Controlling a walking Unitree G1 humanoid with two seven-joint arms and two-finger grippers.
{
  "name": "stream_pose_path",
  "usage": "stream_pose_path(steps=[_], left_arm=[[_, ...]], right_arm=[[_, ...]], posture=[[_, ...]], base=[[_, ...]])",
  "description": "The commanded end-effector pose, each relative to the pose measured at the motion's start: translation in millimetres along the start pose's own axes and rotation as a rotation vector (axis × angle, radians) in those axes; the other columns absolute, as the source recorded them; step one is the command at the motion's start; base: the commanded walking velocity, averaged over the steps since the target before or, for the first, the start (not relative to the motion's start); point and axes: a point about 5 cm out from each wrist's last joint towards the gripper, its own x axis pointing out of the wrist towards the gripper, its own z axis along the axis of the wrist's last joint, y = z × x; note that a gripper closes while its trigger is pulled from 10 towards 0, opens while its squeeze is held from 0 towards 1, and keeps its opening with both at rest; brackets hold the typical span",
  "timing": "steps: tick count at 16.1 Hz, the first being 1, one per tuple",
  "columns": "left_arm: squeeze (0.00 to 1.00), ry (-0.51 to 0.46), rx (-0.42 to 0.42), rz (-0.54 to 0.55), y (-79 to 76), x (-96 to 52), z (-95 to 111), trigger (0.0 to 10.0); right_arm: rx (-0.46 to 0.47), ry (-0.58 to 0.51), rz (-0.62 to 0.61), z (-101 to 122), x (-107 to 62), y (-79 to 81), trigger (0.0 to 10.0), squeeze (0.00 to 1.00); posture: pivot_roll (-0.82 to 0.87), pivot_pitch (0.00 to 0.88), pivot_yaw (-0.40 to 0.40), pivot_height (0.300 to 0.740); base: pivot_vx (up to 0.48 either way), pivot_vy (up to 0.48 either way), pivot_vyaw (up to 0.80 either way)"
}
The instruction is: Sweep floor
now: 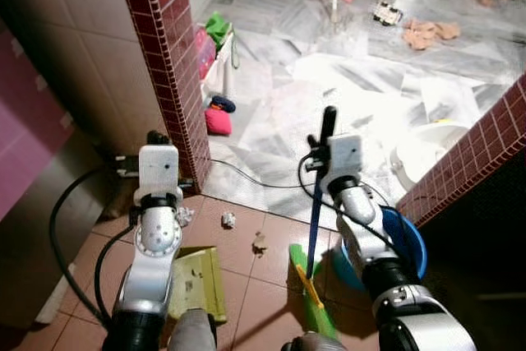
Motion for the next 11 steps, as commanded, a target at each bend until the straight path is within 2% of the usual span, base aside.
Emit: stream_pose_path(steps=[1, 2, 3, 5, 9, 11], left_arm=[[0.00, -0.067, -0.010, 0.043, 6.7, 10.6, 12.4, 10.0], [0.00, -0.034, -0.045, 0.036, 5.3, 15.1, 12.4, 10.0], [0.00, -0.051, -0.061, -0.015, 1.6, 17.4, 17.1, 10.0], [0.00, -0.049, -0.092, -0.032, -0.4, 17.7, 17.9, 10.0], [0.00, -0.077, -0.082, -0.036, -5.2, 19.4, 19.6, 10.0], [0.00, -0.097, -0.060, -0.016, -4.1, 20.0, 20.9, 10.0]], right_arm=[[0.046, -0.037, -0.023, 12.5, 7.6, 0.4, 10.0, 0.00], [0.042, -0.049, -0.026, 15.5, 8.8, 0.6, 10.0, 0.00], [0.048, -0.061, -0.030, 18.8, 9.7, 1.0, 10.0, 0.00], [0.036, -0.075, -0.019, 20.8, 9.8, 2.6, 10.0, 0.00], [0.012, -0.114, -0.015, 27.9, 11.2, 4.6, 10.0, 0.00], [0.012, -0.132, -0.020, 31.8, 12.7, 3.8, 10.0, 0.00]], posture=[[0.05, 0.090, -0.052, 0.740], [0.05, 0.093, -0.052, 0.740], [0.05, 0.093, -0.052, 0.740], [0.05, 0.088, -0.050, 0.740], [0.05, 0.082, -0.052, 0.740], [0.05, 0.080, -0.053, 0.740]], base=[[0.000, 0.000, 0.00], [0.000, 0.000, 0.00], [0.000, 0.000, 0.00], [0.000, 0.000, 0.00], [0.000, 0.000, 0.65], [0.000, 0.000, 0.00]])
